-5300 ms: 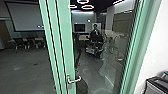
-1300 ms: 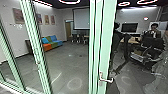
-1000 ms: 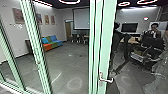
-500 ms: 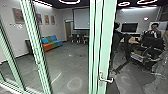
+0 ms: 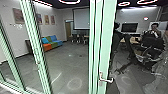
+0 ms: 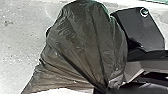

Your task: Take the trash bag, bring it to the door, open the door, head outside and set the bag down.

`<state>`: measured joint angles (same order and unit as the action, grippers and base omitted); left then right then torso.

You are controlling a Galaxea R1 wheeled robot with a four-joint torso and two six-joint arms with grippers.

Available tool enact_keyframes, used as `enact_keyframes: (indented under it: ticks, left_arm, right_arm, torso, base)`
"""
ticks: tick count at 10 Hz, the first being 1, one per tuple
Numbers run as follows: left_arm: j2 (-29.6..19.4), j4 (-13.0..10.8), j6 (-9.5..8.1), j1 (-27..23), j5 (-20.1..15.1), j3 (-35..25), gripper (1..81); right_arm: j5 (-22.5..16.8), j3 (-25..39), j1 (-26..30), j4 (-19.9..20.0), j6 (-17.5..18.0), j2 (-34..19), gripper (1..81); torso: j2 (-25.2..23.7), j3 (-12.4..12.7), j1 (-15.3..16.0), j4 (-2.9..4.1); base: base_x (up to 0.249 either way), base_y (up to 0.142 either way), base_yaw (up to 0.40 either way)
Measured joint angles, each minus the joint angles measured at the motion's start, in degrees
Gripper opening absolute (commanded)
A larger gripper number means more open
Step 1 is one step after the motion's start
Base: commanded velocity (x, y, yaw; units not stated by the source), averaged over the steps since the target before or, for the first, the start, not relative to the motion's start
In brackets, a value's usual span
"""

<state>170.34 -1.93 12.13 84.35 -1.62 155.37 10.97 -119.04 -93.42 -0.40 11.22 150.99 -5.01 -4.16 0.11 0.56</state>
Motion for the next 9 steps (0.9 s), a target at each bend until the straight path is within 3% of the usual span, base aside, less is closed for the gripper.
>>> enact_keyframes:
  ticks: [5,9]
  left_arm:
    - [-0.5,0.0,0.02,0.5,0.0,-0.7,1.0]
    - [-2.8,0.0,0.02,1.2,0.1,-6.3,1.0]
  right_arm:
    - [2.7,15.6,-0.5,0.1,0.2,-10.1,81.1]
    - [5.6,30.8,-0.1,0.1,0.2,-21.1,81.1]
  torso:
    - [0.0,0.0,0.0,0.00]
    - [0.0,0.0,0.0,0.00]
  base:
    - [0.000,0.000,0.000]
    - [0.000,0.000,0.000]
